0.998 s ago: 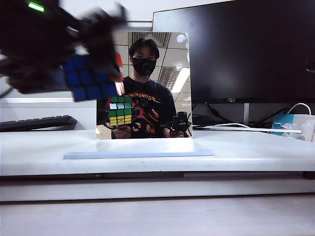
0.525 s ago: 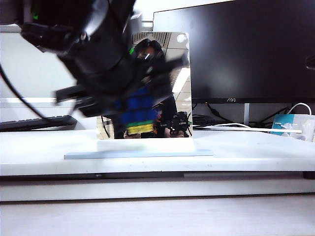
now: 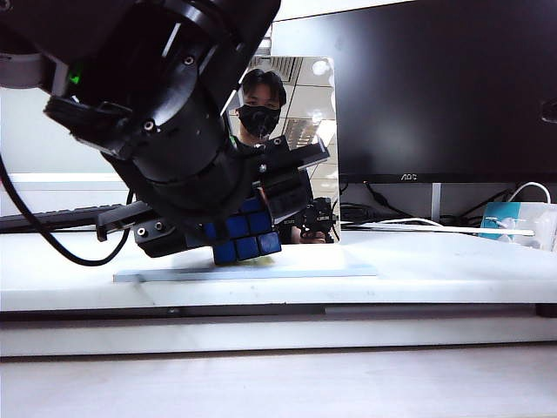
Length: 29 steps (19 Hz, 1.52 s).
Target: Move the the Rubik's Cube near the mirror.
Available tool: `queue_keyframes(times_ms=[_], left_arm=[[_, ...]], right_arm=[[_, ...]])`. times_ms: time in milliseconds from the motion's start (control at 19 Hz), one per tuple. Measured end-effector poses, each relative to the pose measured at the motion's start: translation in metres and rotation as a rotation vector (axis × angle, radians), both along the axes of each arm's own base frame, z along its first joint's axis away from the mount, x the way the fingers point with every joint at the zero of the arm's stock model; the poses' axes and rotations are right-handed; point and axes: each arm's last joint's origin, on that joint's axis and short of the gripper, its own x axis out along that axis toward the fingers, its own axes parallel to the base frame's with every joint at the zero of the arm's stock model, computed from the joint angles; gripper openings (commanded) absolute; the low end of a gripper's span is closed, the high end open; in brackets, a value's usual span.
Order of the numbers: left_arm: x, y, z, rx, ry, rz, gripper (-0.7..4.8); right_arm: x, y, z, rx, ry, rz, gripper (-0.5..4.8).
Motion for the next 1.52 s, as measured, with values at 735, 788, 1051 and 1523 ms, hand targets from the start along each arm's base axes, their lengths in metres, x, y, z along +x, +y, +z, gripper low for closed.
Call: queue_keyframes(times_ms=[735,788,1051,1523], left_arm=[[-0.006,0.001,0.030,0.193,-0.158,-0.004,3.55],[-0.010,0.003,0.041,0.227,-0.196,0.018,3.37],[-0.037,0.033,0.115,0.545,-0.338,0.167,-0.06],[-0.104,0.117,0.198,0.275,-0.734,-0.692,-0.06]], right_arm=[[0.000,0.000,0.000,0.000,0.000,-0.001,-0.01],[0.000,0.000,0.000,0.000,0.000,-0.002,-0.01],[0.000,0.000,0.000,0.000,0.000,-0.016,-0.01],[0.006,-0.011,0.000,0.008,0.000,-0.417,-0.01]])
